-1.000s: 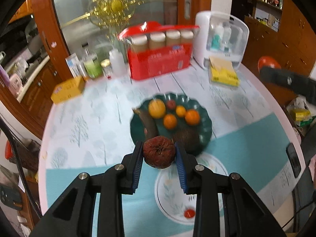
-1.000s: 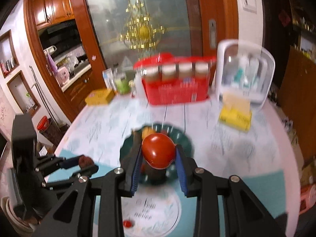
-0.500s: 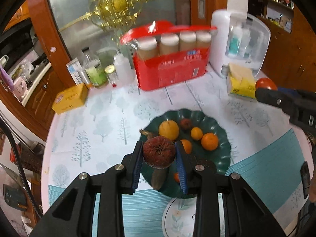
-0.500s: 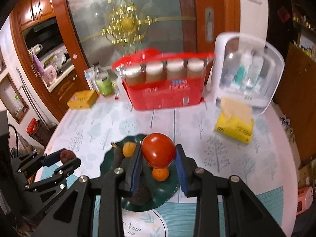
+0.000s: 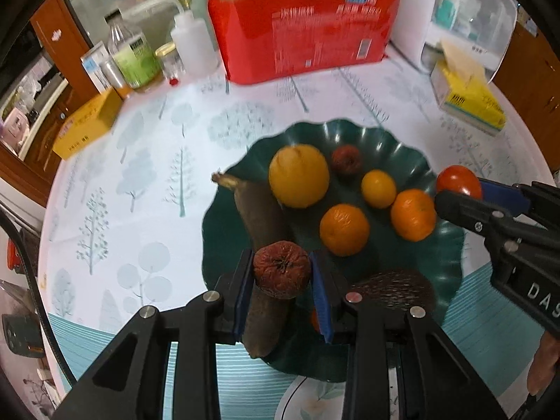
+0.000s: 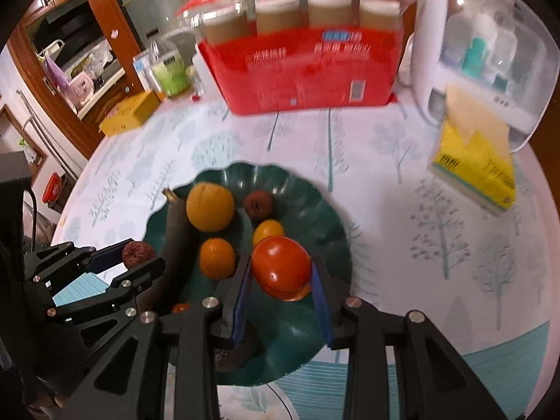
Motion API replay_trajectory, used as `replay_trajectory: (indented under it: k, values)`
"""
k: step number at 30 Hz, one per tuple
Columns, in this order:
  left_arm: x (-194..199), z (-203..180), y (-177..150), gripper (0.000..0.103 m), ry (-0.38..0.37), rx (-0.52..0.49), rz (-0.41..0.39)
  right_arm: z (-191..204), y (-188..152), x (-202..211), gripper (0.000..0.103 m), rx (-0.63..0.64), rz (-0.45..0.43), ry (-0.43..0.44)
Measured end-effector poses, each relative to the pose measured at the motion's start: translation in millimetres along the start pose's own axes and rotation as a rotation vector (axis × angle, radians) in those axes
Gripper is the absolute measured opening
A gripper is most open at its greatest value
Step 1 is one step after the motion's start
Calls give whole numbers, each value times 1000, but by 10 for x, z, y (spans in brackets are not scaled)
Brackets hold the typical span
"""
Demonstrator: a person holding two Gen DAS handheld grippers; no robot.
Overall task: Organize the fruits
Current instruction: 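Carry lychee and tomato onto the green plate and open both tools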
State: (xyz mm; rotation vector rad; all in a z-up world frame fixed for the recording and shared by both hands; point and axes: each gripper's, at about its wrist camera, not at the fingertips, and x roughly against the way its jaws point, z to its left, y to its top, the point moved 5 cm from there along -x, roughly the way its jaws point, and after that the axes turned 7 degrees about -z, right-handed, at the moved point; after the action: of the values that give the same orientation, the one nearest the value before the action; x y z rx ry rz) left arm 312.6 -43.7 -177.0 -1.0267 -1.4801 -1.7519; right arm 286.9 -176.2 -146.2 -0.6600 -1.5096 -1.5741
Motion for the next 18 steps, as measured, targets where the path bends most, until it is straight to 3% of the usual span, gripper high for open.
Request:
replay_trajectory:
  k: [11,13,15,18]
  values:
    - [-152,-11,-78,31,-2,-11,5,45,-145,-291,34,35,35,-22]
    - [-155,-16,-83,36,-12,-9,8,52,-141,-294,34,36,36,-21]
    - [-146,-25,-93,54,-18,-7,7,53,-140,-298,34,32,39,-14]
    - [-109,-46,-94,63,-14,-22,-10,52,-144,-290,34,21,43,-2]
